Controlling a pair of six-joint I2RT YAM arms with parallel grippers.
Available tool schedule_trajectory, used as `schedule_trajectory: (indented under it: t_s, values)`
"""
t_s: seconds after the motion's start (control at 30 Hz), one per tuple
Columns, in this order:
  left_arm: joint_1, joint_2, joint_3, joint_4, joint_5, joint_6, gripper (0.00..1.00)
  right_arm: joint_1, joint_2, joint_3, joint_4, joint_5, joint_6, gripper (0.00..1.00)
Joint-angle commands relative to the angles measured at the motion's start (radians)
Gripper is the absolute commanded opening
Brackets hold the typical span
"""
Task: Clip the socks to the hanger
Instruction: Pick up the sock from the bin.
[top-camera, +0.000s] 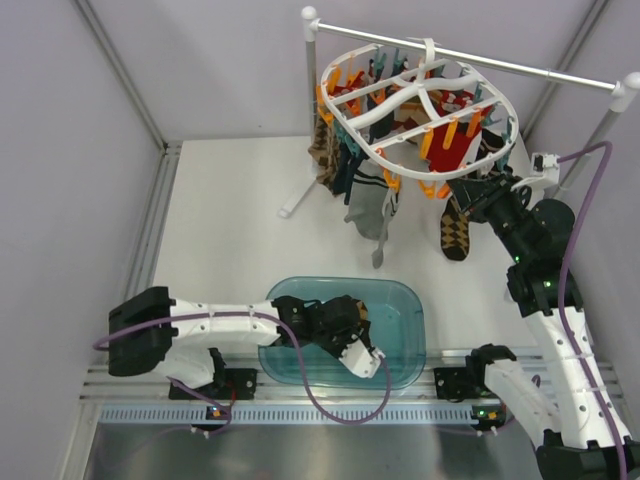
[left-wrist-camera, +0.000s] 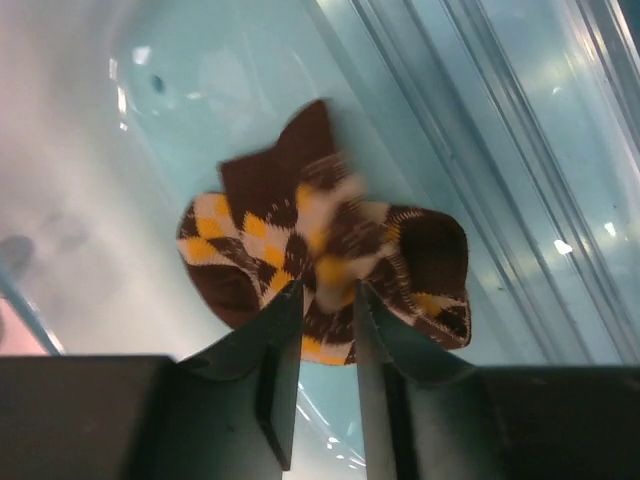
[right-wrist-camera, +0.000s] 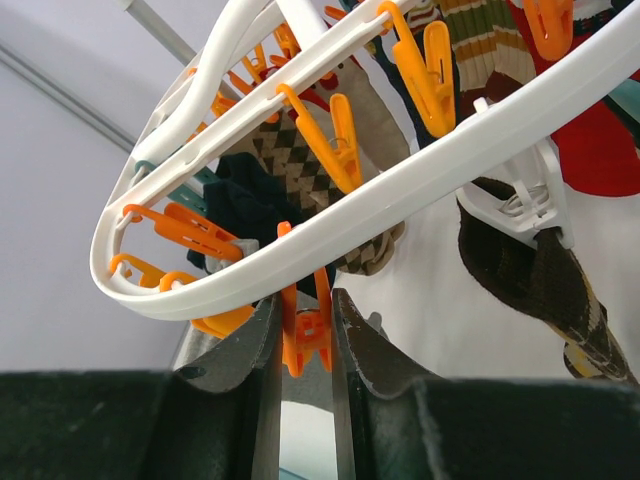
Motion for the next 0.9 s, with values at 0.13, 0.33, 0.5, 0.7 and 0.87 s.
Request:
schedule_trajectory:
  t_s: [0.13, 0.33, 0.5, 0.7, 0.87]
  values:
    - [-0.003, -0.016, 0.031, 0.038, 0.059, 0.012, 0.49, 0.004, -0.003, 0.003, -0.008, -0.005, -0.017, 0.00]
    - [-0.021, 0.030, 0.108, -0.002, 0.125, -0.117, 0.54, 0.002, -0.004, 0.002, -0.009, -0.006, -0.019, 0.00]
    - [-0.029, 0.099, 0.120, 0.020, 0.116, -0.184, 0.54, 0.002, 0.005, 0.002, -0.006, -0.005, -0.017, 0.00]
    - [-0.029, 0.166, 0.108, 0.055, 0.106, -0.186, 0.54, 0.002, 0.010, -0.002, 0.000, -0.003, -0.019, 0.00]
    - [-0.029, 0.226, 0.134, 0.081, 0.063, -0.214, 0.48, 0.002, 0.008, 0.000, -0.003, -0.003, -0.019, 0.00]
